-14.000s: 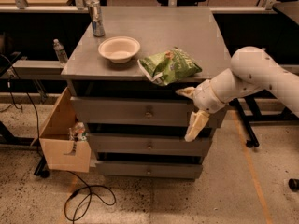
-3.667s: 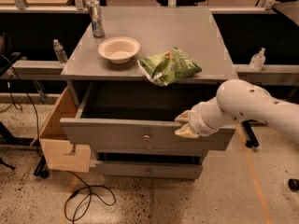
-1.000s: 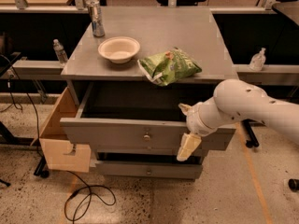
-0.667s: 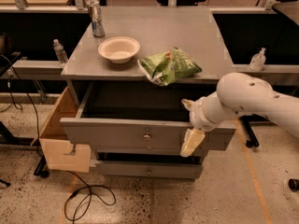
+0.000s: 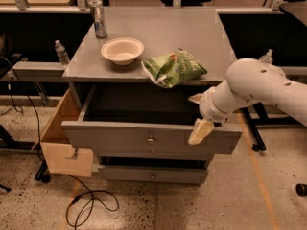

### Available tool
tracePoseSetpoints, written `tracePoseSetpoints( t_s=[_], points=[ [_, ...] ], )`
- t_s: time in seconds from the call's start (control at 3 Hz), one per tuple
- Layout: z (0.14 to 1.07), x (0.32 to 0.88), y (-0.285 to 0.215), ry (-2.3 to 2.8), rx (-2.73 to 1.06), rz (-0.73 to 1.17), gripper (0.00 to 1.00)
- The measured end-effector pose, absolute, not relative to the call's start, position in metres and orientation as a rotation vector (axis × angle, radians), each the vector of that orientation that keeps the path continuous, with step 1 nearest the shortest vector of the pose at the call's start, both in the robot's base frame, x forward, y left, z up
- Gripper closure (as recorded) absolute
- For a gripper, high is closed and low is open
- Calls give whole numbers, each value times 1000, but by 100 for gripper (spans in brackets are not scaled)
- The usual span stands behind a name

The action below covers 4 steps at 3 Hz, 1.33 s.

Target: Open top drawer

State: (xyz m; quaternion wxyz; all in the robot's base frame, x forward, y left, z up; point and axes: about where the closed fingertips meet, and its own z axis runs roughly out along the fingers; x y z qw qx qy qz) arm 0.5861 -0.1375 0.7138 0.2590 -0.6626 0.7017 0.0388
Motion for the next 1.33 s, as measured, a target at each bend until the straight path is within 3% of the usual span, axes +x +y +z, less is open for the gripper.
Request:
tracePoseSetpoints(
  t_s=[0.33, 0.67, 1.0, 1.33],
  points=[
    [728, 600, -142, 1885, -1801, 73, 41],
    [746, 613, -145, 1866, -1798, 32, 72],
    [756, 619, -147, 1856, -1800, 13, 95],
    [748, 627, -145, 1853, -1816, -16, 100]
  ],
)
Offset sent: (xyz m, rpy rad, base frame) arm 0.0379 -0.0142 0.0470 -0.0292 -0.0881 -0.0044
